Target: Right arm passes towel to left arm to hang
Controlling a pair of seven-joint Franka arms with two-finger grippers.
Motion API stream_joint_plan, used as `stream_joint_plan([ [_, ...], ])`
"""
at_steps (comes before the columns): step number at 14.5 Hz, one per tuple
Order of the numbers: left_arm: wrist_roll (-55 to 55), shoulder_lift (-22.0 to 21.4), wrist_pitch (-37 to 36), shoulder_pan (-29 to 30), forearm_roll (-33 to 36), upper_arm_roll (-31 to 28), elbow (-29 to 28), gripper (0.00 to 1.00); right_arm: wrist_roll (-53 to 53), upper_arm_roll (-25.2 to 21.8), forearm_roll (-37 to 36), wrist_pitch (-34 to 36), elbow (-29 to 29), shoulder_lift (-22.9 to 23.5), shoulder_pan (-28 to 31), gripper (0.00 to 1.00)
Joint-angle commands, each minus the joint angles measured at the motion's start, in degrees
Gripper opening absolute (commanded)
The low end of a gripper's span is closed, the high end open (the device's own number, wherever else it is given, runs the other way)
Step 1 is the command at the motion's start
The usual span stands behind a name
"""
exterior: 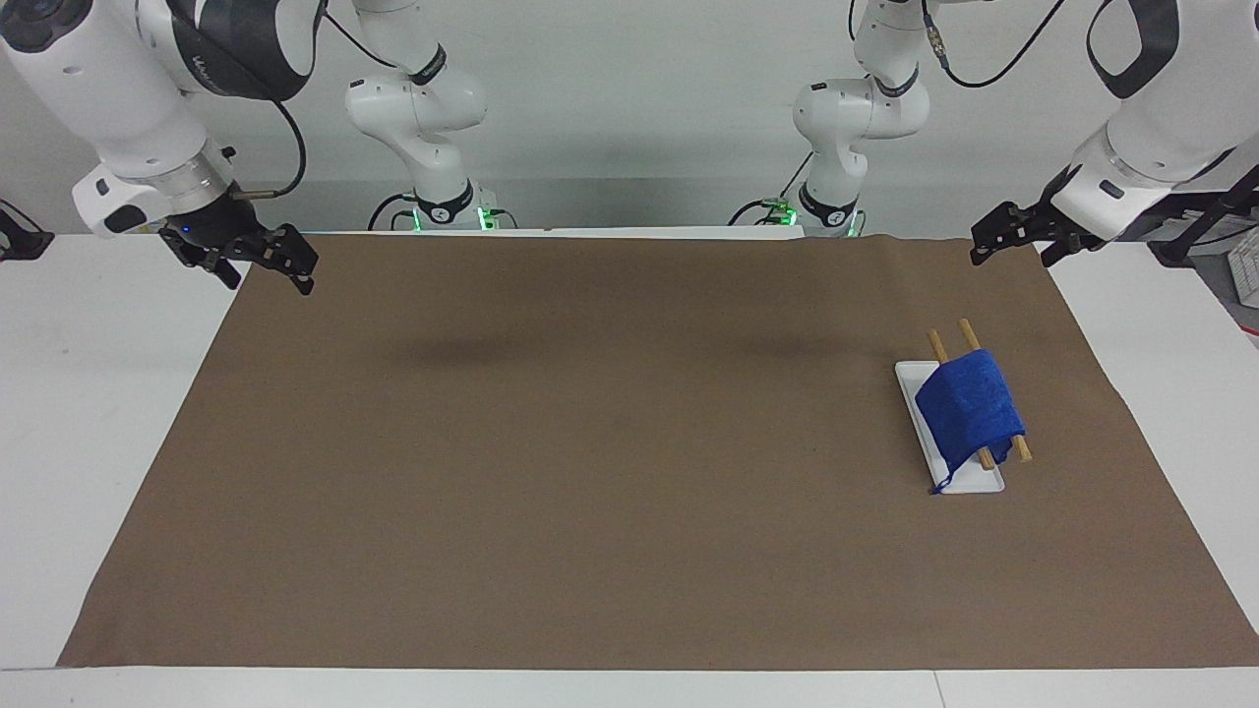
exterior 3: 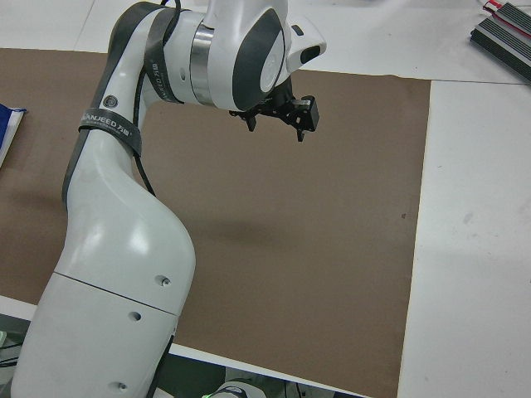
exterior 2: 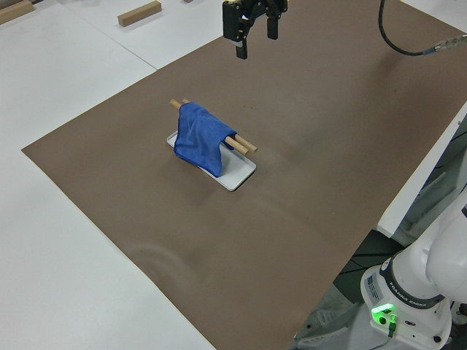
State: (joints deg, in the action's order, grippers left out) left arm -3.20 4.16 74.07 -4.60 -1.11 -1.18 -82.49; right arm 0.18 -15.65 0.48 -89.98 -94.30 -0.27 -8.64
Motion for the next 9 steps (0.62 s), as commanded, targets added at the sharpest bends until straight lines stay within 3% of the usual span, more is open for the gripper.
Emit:
stream_joint_plan([
  [1,0.8,-1.9,-0.9,-0.1,-0.8,-0.3,-1.0,1.00,-0.9,-0.2,-0.2,-0.5,-1.0,-0.9,0.1,1.00],
  [5,0.8,-5.0,3.0,0.2,-1.6,-0.3,-6.2,1.00,-1.1,-0.2,-0.2,-0.3,-1.1,-1.0,0.6,1.00],
  [9,0.9,-5.1,4.0,0.2,-1.7,-0.3,-6.5,1.00,-1.1,-0.2,-0.2,-0.3,-1.2,-1.0,1.4,1.00],
])
